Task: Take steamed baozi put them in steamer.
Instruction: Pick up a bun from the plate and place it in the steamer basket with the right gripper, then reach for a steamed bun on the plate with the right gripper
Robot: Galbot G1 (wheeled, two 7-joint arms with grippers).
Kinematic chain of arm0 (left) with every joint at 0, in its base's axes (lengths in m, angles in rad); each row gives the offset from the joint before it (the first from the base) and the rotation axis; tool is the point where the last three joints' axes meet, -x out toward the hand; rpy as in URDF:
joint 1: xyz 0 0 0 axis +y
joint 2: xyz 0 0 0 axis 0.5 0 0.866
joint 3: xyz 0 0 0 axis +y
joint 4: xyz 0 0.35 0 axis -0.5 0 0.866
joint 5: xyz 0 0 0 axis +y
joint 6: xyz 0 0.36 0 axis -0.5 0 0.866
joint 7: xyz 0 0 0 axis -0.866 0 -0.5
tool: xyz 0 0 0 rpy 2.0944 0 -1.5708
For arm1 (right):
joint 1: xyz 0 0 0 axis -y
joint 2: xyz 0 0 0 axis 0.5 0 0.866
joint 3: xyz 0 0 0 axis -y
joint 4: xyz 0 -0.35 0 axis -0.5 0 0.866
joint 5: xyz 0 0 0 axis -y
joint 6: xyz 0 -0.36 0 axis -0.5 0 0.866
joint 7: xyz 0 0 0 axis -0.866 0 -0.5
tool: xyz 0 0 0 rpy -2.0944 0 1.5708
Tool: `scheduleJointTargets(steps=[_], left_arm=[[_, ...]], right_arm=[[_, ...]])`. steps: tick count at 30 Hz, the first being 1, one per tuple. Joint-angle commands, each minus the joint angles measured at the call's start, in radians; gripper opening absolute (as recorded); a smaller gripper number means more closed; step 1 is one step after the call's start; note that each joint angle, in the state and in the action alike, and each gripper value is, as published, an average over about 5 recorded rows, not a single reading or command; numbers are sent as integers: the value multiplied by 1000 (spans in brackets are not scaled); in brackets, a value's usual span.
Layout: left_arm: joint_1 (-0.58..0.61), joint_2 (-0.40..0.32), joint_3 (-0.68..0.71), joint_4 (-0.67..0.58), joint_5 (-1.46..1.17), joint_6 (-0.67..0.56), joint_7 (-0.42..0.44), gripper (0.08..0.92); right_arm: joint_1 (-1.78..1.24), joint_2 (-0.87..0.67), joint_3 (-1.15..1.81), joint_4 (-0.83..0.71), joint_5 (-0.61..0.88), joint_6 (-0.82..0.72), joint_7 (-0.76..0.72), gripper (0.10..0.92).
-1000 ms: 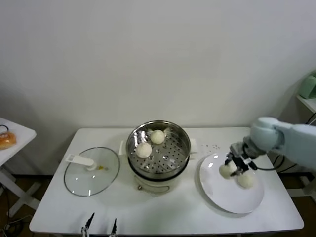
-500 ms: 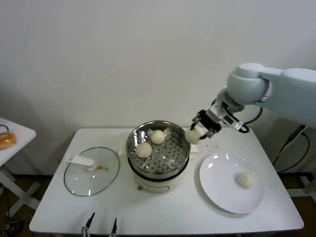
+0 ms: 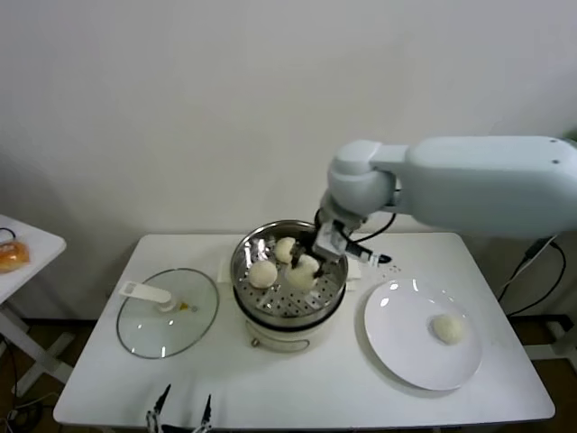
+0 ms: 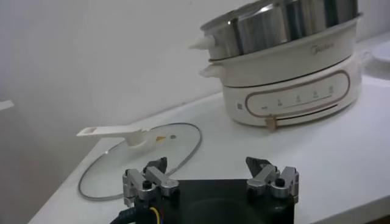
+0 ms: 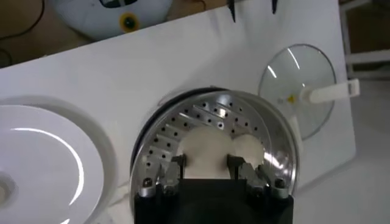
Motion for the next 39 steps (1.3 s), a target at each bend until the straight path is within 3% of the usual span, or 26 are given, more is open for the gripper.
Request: scheduleJointTargets(steps=[1, 21, 27, 32, 39], left_arm=[[-1, -3, -1, 5, -2, 0, 0, 823], [-6, -5, -3, 21, -3, -7, -2, 823], [-5, -4, -3, 16, -2, -10, -2, 823], [-2, -3, 0, 14, 0, -11, -2, 823], [3, 0, 4, 8, 4, -13, -2, 823]], right_arm=[[-144, 137, -8, -100, -92, 81, 22, 507], [-256, 156, -5, -188, -185, 102, 52, 553], [-228, 144, 9, -195, -172, 118, 70, 672], [-135, 103, -13, -189, -51, 122, 45, 797], [39, -12, -160, -244, 284, 54, -115, 822]])
